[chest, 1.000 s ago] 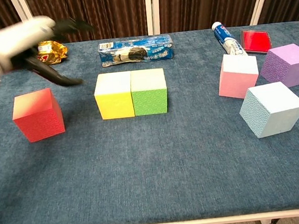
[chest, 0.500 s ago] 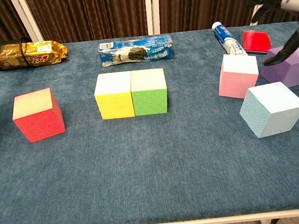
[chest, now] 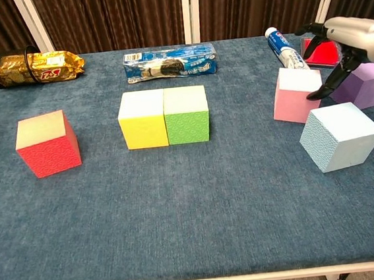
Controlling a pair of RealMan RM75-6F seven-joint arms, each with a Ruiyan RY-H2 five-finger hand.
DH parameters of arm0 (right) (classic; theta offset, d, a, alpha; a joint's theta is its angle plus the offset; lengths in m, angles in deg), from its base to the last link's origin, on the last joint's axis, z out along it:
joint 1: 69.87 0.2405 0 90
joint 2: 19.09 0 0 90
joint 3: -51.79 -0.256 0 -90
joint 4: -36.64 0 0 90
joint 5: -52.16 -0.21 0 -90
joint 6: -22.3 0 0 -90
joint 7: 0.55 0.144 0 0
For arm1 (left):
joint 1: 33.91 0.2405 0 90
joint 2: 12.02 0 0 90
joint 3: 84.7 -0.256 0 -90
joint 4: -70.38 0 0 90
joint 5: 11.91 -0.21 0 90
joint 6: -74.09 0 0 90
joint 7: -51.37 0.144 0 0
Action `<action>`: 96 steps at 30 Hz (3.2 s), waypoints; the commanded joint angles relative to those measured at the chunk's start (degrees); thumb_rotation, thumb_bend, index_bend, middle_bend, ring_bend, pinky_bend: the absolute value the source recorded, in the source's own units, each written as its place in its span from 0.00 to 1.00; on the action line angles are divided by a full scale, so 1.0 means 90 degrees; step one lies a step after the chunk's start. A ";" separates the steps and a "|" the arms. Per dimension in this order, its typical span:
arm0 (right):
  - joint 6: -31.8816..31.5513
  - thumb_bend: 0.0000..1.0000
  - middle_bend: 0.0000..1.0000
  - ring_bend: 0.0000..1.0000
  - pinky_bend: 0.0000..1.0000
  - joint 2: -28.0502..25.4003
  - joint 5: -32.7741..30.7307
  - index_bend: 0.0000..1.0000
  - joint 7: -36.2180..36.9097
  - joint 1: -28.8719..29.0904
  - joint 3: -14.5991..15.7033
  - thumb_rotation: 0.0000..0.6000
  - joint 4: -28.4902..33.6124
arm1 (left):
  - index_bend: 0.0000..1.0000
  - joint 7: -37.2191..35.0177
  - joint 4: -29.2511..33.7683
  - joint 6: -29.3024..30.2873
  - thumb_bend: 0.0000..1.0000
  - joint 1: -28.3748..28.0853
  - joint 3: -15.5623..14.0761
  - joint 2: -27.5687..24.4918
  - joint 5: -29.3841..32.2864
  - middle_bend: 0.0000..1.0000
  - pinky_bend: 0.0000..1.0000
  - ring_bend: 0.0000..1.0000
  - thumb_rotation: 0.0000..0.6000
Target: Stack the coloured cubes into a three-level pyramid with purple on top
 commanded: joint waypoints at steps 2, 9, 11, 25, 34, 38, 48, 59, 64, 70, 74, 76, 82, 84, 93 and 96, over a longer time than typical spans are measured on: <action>0.0009 0.02 0.30 0.00 0.00 0.0160 0.0007 0.00 -0.0104 0.0118 0.0023 1.00 -0.0169 | 0.11 -0.0098 -0.0066 -0.0034 0.17 0.0038 0.0017 0.0000 -0.0019 0.06 0.10 0.00 1.00; -0.0187 0.09 0.47 0.04 0.00 0.0259 0.0227 0.00 -0.0189 0.0153 0.0095 1.00 -0.0293 | 0.11 -0.0195 -0.0131 -0.0103 0.17 0.0086 -0.0003 0.0001 -0.0105 0.06 0.10 0.00 1.00; -0.0189 0.10 0.50 0.06 0.00 0.0181 0.0368 0.00 -0.0059 0.0129 0.0088 1.00 -0.0194 | 0.11 -0.0221 -0.0130 -0.0090 0.17 0.0103 0.0010 0.0003 -0.0126 0.06 0.10 0.00 1.00; 0.1270 0.10 0.48 0.07 0.00 -0.0596 0.2566 0.00 0.1673 0.0562 0.0513 1.00 -0.0264 | 0.11 -0.0216 -0.0060 -0.0242 0.17 0.0109 0.0067 -0.0059 -0.0133 0.06 0.10 0.00 1.00; 0.1744 0.10 0.46 0.07 0.00 -0.0449 0.3060 0.00 0.1880 0.1001 0.0580 1.00 -0.0789 | 0.11 -0.0220 -0.0127 -0.0324 0.17 0.0089 0.0118 -0.0030 -0.0108 0.06 0.10 0.00 1.00; 0.1778 0.10 0.45 0.07 0.00 -0.0256 0.3205 0.00 0.2112 0.1120 0.0557 1.00 -0.0973 | 0.11 -0.0286 -0.0186 -0.0344 0.17 0.0103 0.0128 -0.0014 -0.0105 0.06 0.10 0.00 1.00; 0.1701 0.10 0.45 0.07 0.00 -0.0055 0.3168 0.00 0.2261 0.1180 0.0518 1.00 -0.1122 | 0.11 -0.0412 -0.0252 -0.0364 0.17 0.0135 0.0122 -0.0017 -0.0165 0.06 0.10 0.00 1.00; 0.1688 0.10 0.44 0.07 0.00 0.0096 0.2950 0.00 0.2236 0.1158 0.0542 1.00 -0.1202 | 0.11 -0.0601 -0.0358 -0.0373 0.17 0.0157 0.0155 0.0001 -0.0195 0.06 0.10 0.00 1.00; 0.1656 0.10 0.44 0.06 0.00 0.0164 0.2957 0.00 0.2256 0.1171 0.0541 1.00 -0.1240 | 0.11 -0.0628 -0.0378 -0.0407 0.17 0.0161 0.0145 -0.0007 -0.0203 0.06 0.10 0.00 1.00; 0.1667 0.10 0.44 0.06 0.00 0.0216 0.2939 0.00 0.2257 0.1201 0.0536 1.00 -0.1267 | 0.11 -0.0639 -0.0391 -0.0414 0.17 0.0175 0.0136 -0.0013 -0.0219 0.06 0.10 0.00 1.00; 0.1681 0.10 0.44 0.06 0.00 0.0273 0.2863 0.00 0.2183 0.1221 0.0528 1.00 -0.1319 | 0.11 -0.0647 -0.0407 -0.0418 0.17 0.0187 0.0128 -0.0007 -0.0223 0.06 0.10 0.00 1.00; 0.1695 0.10 0.43 0.06 0.00 0.0302 0.2801 0.00 0.2106 0.1236 0.0522 1.00 -0.1338 | 0.11 -0.0647 -0.0423 -0.0396 0.17 0.0200 0.0129 0.0005 -0.0227 0.06 0.10 0.00 1.00; 0.1722 0.10 0.41 0.06 0.00 0.0342 0.2692 0.00 0.1996 0.1264 0.0514 1.00 -0.1344 | 0.11 -0.0674 -0.0453 -0.0419 0.17 0.0204 0.0130 0.0011 -0.0224 0.06 0.10 0.00 1.00; 0.1730 0.10 0.41 0.05 0.00 0.0349 0.2665 0.00 0.1983 0.1269 0.0511 1.00 -0.1340 | 0.11 -0.0680 -0.0461 -0.0429 0.17 0.0202 0.0127 0.0015 -0.0230 0.06 0.10 0.00 1.00; 0.1839 0.05 0.29 0.00 0.00 0.0302 0.2589 0.00 0.1951 0.1300 0.0543 1.00 -0.1298 | 0.11 -0.0695 -0.0448 -0.0447 0.17 0.0206 0.0126 -0.0003 -0.0245 0.06 0.10 0.00 1.00; 0.1872 0.02 0.19 0.00 0.00 0.0252 0.2556 0.00 0.1954 0.1303 0.0545 1.00 -0.1246 | 0.11 -0.0694 -0.0439 -0.0456 0.17 0.0201 0.0129 -0.0012 -0.0250 0.06 0.10 0.00 1.00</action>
